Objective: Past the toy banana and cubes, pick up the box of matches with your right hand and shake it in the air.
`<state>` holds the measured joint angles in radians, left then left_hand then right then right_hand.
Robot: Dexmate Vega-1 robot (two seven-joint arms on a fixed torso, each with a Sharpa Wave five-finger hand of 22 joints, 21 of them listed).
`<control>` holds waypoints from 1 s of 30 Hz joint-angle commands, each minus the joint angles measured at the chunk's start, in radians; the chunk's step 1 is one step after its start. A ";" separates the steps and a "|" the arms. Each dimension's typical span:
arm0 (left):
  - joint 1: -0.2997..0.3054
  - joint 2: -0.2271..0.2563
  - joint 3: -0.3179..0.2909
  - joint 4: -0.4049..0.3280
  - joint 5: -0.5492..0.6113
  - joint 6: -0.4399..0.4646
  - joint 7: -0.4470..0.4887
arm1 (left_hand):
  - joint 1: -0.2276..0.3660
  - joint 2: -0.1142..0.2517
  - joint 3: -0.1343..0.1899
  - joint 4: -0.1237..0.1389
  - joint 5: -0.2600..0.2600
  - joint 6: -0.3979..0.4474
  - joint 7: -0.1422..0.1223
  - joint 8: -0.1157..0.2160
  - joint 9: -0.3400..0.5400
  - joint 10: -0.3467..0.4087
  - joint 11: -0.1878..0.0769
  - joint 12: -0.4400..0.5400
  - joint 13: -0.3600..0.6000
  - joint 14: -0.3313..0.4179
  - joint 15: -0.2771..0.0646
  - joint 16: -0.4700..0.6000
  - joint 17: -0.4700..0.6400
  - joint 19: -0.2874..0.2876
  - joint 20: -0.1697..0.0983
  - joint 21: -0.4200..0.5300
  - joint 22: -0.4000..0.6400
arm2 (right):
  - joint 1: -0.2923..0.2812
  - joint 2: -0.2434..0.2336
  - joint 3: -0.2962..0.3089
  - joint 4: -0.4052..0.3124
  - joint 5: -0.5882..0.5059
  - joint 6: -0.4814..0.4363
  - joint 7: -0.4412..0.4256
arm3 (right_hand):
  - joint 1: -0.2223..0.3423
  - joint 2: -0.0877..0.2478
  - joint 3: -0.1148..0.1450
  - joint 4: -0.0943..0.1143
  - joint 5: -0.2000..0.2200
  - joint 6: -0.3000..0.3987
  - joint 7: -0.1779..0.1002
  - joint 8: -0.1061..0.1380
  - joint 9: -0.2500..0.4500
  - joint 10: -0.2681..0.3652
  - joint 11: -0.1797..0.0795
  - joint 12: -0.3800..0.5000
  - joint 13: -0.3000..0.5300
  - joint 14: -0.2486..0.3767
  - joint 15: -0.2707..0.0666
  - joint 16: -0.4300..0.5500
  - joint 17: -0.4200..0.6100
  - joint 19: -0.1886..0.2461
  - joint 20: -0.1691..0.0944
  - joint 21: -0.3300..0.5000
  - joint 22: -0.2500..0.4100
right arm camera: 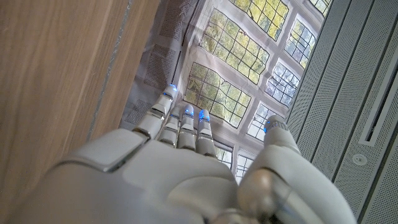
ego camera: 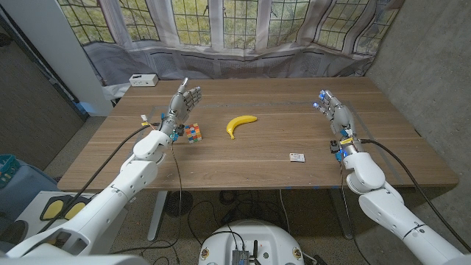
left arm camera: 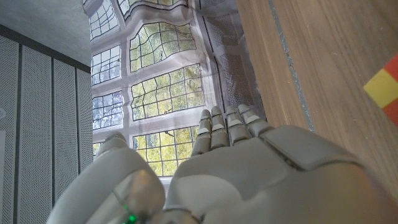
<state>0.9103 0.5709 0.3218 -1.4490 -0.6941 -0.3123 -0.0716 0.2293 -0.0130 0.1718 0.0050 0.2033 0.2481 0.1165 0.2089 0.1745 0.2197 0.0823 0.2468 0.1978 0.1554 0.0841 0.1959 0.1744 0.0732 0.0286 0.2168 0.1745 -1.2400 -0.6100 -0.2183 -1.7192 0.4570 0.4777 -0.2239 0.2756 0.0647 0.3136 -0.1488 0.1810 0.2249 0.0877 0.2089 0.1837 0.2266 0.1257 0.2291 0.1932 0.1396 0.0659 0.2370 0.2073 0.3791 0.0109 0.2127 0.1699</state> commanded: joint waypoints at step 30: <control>0.024 0.002 0.032 -0.055 0.015 0.017 0.004 | 0.022 0.016 0.010 -0.012 -0.008 0.011 -0.010 -0.008 0.004 0.016 -0.015 -0.003 0.002 0.011 -0.008 0.000 0.005 -0.013 0.036 -0.013 0.006 | -0.213 -0.005 0.102 -0.115 -0.033 0.047 -0.006 | 0.012 0.001 -0.007 0.003 -0.003 0.107 -0.019 0.015 0.008 0.095 -0.010 0.008 0.012 0.044 0.001 0.010 0.018 -0.098 0.016 -0.044 0.003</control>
<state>0.9191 0.5656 0.3514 -1.4767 -0.6872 -0.3000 -0.0822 0.2425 0.0002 0.1772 -0.0002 0.1958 0.2519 0.1123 0.2039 0.1743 0.2288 0.0731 0.2469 0.1977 0.1591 0.0802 0.1960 0.1744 0.0635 0.0544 0.2100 0.1786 -1.4069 -0.6161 -0.1415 -1.8125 0.4398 0.5172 -0.2288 0.2756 0.0647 0.3093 -0.1445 0.1773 0.3148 0.0693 0.2191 0.1888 0.3129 0.1178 0.2371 0.2025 0.1834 0.0713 0.2513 0.2235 0.3147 0.0297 0.1759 0.1699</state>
